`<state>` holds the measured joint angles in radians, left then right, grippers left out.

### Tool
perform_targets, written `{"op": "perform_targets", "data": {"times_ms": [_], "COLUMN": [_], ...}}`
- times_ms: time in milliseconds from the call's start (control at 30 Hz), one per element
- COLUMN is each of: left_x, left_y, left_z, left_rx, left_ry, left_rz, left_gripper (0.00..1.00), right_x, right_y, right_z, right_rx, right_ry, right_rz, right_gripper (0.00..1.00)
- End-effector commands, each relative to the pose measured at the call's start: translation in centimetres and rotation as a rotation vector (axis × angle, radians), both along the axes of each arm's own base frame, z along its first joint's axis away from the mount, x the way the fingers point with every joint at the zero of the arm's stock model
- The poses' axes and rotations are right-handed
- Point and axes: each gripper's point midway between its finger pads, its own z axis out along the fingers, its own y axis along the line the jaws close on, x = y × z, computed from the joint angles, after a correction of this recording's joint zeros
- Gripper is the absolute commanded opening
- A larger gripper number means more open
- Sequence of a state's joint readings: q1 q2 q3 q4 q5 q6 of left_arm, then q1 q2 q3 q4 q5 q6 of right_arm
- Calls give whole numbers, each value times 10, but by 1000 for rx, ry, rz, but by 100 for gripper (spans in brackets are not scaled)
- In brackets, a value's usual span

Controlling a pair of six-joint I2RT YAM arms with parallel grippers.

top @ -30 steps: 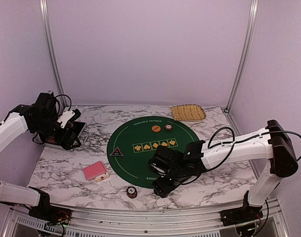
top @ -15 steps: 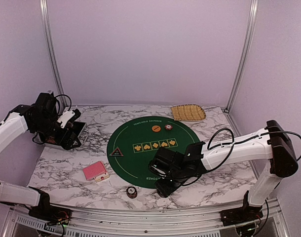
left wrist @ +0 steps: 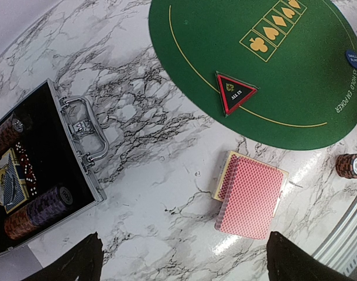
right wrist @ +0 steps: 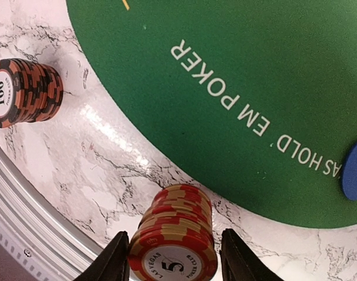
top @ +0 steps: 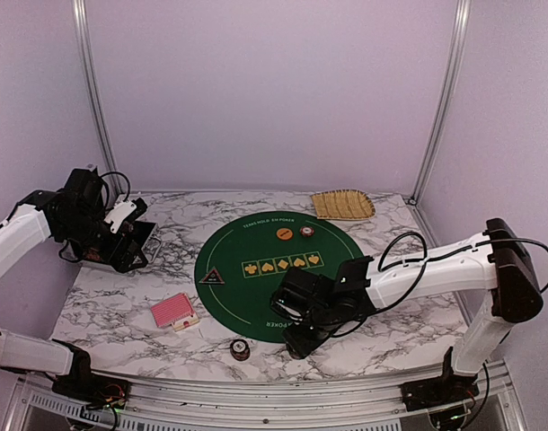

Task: Distribute texas hold em gaming equipment

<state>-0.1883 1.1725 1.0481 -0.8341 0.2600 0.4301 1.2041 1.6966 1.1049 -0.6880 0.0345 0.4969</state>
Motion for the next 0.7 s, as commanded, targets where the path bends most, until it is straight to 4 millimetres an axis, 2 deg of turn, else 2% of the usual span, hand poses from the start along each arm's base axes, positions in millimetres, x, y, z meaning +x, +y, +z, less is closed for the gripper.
{"op": "perform_targets", "data": {"times_ms": [0, 433, 667], "left_x": [0, 0, 0], "left_y": [-1, 0, 1], "left_z": [6, 10, 12], "left_rx": [-5, 3, 6], "left_ry": [-18, -30, -37], "left_rz": [-10, -12, -10], "left_gripper": [99, 99, 99], "right_x": [1, -3, -2], "right_y": [10, 3, 2], "right_z": [16, 1, 0], "right_rx": [19, -15, -26], "right_ry": [-29, -14, -18], "right_rz": [15, 17, 23], "right_gripper": [52, 49, 43]}}
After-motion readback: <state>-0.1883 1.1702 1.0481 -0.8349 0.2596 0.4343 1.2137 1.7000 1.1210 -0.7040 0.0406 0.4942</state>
